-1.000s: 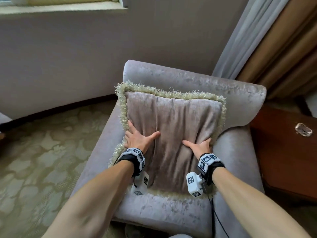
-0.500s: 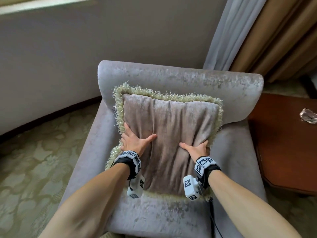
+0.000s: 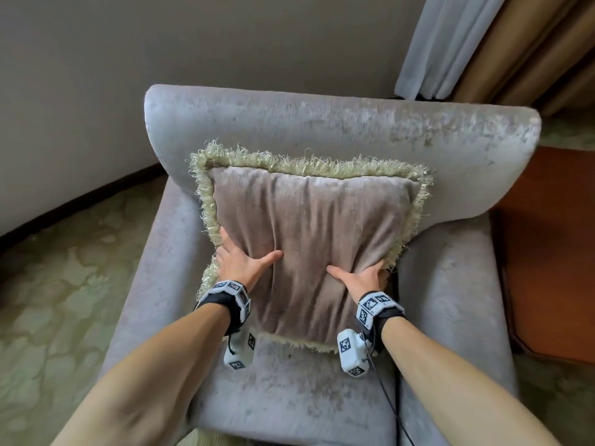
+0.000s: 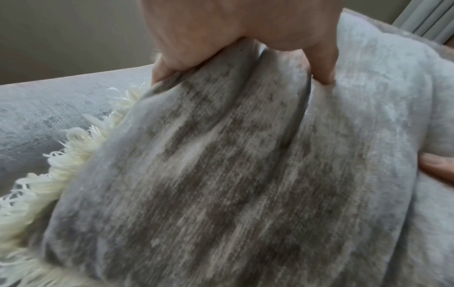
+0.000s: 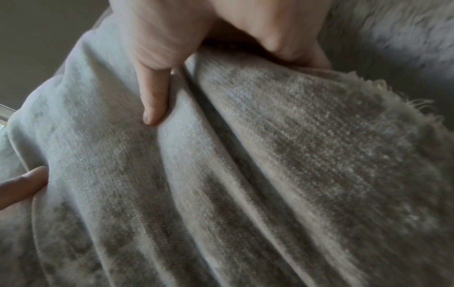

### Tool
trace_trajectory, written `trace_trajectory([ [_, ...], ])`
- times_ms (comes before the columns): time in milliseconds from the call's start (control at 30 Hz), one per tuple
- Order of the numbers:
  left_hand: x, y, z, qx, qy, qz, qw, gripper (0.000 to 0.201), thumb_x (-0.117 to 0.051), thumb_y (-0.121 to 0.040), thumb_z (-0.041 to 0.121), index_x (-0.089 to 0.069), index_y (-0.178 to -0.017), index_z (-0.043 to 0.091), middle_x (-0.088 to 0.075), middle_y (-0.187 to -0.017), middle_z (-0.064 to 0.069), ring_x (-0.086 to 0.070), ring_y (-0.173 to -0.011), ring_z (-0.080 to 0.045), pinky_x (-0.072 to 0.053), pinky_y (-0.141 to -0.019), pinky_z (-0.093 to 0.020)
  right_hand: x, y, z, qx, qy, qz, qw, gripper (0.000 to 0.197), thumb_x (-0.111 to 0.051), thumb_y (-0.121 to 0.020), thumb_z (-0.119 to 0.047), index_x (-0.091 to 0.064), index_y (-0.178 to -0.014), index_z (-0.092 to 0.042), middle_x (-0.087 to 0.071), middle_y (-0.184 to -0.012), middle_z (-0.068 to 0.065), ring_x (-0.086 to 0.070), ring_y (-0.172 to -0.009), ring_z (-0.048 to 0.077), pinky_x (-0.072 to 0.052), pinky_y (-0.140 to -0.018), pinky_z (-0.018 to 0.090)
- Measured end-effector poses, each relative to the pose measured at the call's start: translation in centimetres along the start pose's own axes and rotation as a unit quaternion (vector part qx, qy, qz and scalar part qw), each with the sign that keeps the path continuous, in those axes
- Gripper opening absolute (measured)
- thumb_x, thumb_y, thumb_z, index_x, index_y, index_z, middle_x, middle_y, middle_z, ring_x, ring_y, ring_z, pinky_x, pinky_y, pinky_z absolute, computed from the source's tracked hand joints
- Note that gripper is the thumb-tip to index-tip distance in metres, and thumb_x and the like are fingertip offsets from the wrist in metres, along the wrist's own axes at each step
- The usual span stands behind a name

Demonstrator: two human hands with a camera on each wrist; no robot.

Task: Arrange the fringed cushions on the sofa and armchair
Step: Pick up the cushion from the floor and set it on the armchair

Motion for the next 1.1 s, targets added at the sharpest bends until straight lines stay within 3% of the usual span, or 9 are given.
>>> trace_trajectory([
  [100,-0.7,-0.3,-0.4,-0.001,0.001,-0.009,1.000,0.145,-0.082,-0.055,0.066,0.012,-0.154,0.016,-0.023,-0.151,-0.022,-0.020,-0.142,-0.031,-0.022,-0.113,-0.049,-0.3,-0.7,0.5,-0.002,0.016,0.007,1.000,0.152,-0.089,-0.046,-0.059,0.006,-0.153,-0.009,-0.017,-0.159,0.017,-0.021,-0.145,0.031,-0.019,-0.118,0.044],
  [533,-2.9,-1.5,-2.4,-0.005,0.015,-0.025,1.000,0.148,-0.083,-0.052,0.067,0.012,-0.153,0.013,-0.022,-0.151,-0.022,-0.022,-0.142,-0.032,-0.025,-0.115,-0.048,-0.8,-2.3,2.3,0.002,0.029,0.012,1.000,0.148,-0.090,-0.052,-0.053,0.008,-0.153,-0.009,-0.008,-0.159,0.019,-0.012,-0.147,0.032,-0.013,-0.118,0.046],
  [633,-3.0,-2.1,-2.9,0.005,0.000,-0.042,0.999,0.149,-0.083,-0.052,0.067,0.013,-0.153,0.015,-0.016,-0.154,-0.021,-0.018,-0.144,-0.031,-0.022,-0.117,-0.047,-0.6,-2.9,2.6,-0.008,0.005,-0.013,1.000,0.140,-0.088,-0.061,-0.046,0.013,-0.153,-0.011,-0.005,-0.161,0.015,-0.012,-0.148,0.030,-0.013,-0.118,0.044],
  [733,-2.6,-2.6,-3.9,0.029,-0.016,-0.065,0.997,0.147,-0.079,-0.051,0.072,0.014,-0.154,0.021,0.002,-0.160,-0.017,-0.005,-0.149,-0.031,-0.015,-0.119,-0.051,-0.1,-3.5,2.8,-0.007,-0.007,-0.022,1.000,0.136,-0.088,-0.065,-0.040,0.014,-0.153,-0.023,-0.001,-0.162,0.015,-0.013,-0.147,0.030,-0.017,-0.117,0.048],
  [833,-2.1,-2.5,-4.1,0.043,-0.014,-0.082,0.996,0.142,-0.078,-0.054,0.071,0.013,-0.154,0.026,0.012,-0.161,-0.014,-0.003,-0.149,-0.035,-0.015,-0.119,-0.052,0.2,-3.0,1.9,0.008,-0.010,-0.039,0.999,0.128,-0.086,-0.071,-0.033,0.012,-0.153,-0.026,0.002,-0.161,0.016,-0.017,-0.146,0.030,-0.020,-0.114,0.046],
  [1100,-1.4,-1.3,-1.5,-0.005,0.020,-0.078,0.997,0.130,-0.076,-0.062,0.069,0.005,-0.154,0.026,0.009,-0.162,-0.014,-0.001,-0.150,-0.032,-0.013,-0.119,-0.048,0.5,-2.2,-0.3,0.039,-0.015,-0.066,0.997,0.124,-0.082,-0.074,-0.035,0.013,-0.153,-0.027,0.007,-0.161,0.016,-0.024,-0.145,0.031,-0.024,-0.112,0.045],
])
Point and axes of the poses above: each hand's wrist, its own y-axis away from the middle knuckle, its own x-axis out of the back of the hand, z = x × y, the point moved 3 cm from there along -y, towards the middle knuckle
